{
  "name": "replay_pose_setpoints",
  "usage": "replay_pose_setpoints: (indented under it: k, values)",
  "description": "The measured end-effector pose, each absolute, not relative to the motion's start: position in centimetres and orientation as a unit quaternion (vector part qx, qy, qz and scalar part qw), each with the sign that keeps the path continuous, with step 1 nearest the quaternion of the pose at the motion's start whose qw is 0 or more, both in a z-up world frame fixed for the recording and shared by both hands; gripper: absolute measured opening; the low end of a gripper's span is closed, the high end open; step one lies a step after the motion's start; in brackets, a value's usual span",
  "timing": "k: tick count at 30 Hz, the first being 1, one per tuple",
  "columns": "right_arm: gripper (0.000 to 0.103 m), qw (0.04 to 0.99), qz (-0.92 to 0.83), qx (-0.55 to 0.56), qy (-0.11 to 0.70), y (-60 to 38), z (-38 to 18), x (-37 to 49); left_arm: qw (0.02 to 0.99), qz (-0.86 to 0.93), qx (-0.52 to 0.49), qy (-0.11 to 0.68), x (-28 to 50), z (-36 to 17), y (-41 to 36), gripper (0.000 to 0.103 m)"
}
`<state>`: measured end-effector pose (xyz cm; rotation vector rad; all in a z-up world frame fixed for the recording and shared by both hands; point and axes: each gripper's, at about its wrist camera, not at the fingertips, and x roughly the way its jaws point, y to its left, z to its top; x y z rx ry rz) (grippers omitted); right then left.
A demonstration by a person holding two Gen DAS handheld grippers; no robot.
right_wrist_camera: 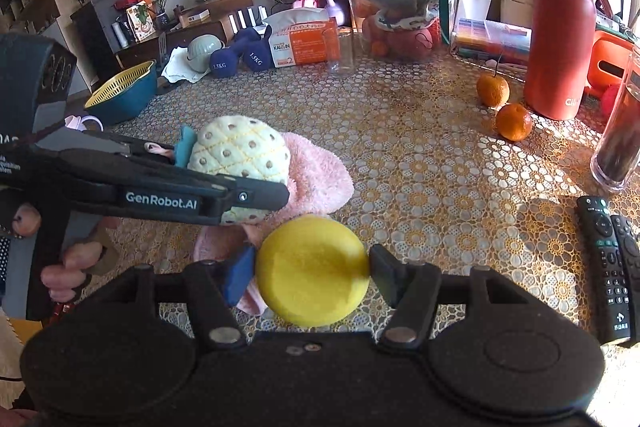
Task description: Organize objects
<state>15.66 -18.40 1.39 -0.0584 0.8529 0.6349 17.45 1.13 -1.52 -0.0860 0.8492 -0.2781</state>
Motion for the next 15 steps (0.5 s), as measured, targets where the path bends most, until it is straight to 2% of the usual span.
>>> replay_pose_setpoints:
  k: [5, 15]
  values:
    - [0.062, 0.861, 0.293, 0.006, 0.415, -18.8, 1.5, 17.0, 0.901, -0.122, -0.036, 0.415, 16.5, -2.1, 2.5, 0.043]
    - [0.062, 0.860, 0.257, 0.054, 0.437, -18.2, 1.8, 19.7, 0.916, -0.146, -0.023, 0.373, 12.8, 1.1, 1.5, 0.043]
